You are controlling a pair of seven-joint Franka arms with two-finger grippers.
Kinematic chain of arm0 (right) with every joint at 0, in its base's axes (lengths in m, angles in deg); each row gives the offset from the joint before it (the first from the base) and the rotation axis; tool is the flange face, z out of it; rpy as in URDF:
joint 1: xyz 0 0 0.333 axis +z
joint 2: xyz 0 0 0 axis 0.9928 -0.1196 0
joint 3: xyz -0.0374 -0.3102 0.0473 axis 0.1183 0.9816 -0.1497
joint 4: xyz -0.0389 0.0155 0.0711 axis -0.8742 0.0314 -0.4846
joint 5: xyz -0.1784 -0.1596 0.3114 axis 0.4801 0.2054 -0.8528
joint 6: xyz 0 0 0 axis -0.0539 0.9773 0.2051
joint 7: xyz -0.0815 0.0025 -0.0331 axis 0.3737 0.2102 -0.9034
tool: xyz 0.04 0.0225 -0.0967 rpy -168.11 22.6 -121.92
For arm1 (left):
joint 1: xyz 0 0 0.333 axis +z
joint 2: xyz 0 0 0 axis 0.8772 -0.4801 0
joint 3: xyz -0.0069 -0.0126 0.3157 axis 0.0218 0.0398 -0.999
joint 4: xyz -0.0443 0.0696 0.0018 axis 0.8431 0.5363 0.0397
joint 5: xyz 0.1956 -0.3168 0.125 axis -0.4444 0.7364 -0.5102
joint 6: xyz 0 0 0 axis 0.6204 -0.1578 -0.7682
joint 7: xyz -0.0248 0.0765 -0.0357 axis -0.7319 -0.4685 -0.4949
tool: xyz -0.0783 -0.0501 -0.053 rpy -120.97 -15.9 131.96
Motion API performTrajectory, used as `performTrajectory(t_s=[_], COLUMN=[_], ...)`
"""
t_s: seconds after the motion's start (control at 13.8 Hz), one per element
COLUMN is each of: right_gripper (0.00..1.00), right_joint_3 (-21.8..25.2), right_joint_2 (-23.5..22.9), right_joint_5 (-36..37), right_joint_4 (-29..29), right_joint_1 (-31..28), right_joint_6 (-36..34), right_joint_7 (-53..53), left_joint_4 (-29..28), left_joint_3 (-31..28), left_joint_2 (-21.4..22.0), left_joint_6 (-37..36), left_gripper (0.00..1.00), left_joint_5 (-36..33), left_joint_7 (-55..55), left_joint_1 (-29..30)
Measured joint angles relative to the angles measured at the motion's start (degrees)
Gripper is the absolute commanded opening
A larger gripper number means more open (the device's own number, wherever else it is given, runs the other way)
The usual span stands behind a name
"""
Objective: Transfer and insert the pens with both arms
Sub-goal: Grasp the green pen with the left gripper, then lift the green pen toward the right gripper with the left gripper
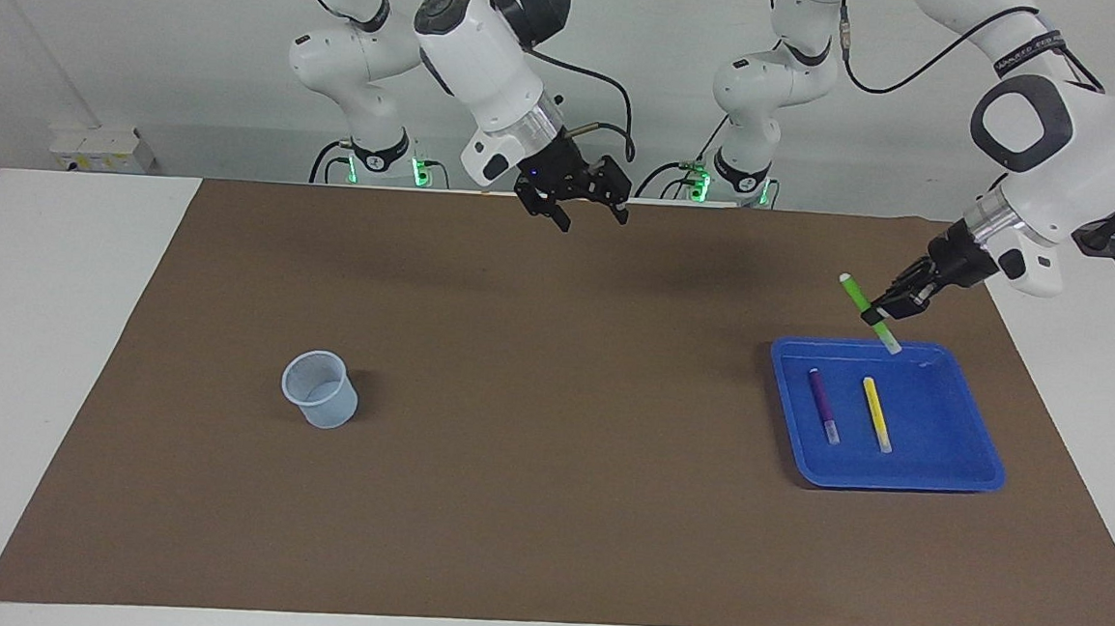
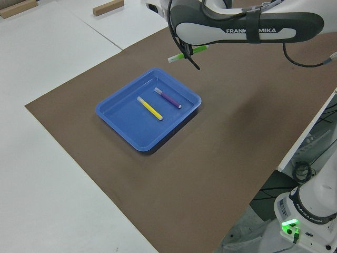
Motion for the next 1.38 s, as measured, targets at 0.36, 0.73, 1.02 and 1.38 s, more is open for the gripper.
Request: performTrajectory(t_s=[0.36, 0.73, 1.02, 1.38], right_gripper=[1.0, 1.0, 1.0, 0.92], right_joint_3=[-0.2, -0.9, -1.2, -1.8], right_joint_2=[0.0, 0.0, -0.1, -0.8], right_joint_5=[0.0, -3.0, -7.5, -7.8], right_joint_4=[0.0, 0.0, -0.1, -0.1], right_joint_1=[0.0, 0.0, 0.2, 3.8], right_joint_6=[0.0, 0.2, 3.8, 11.9], right_joint_7=[0.9, 1.9, 2.4, 7.7], left_joint_4=[-0.2, -2.4, -8.0, -9.1], left_joint_3=[0.8, 0.8, 0.7, 0.8], left_joint_2=[3.1, 3.4, 5.5, 6.2], left_joint_6=[-1.4, 0.4, 3.7, 8.4], left_gripper=[0.0, 0.0, 0.0, 0.0], left_joint_5=[4.1, 6.9, 11.8, 12.3], left_joint_7=[-20.7, -26.5, -27.3, -35.2], left_joint_1=[-8.1, -11.9, -13.1, -19.4])
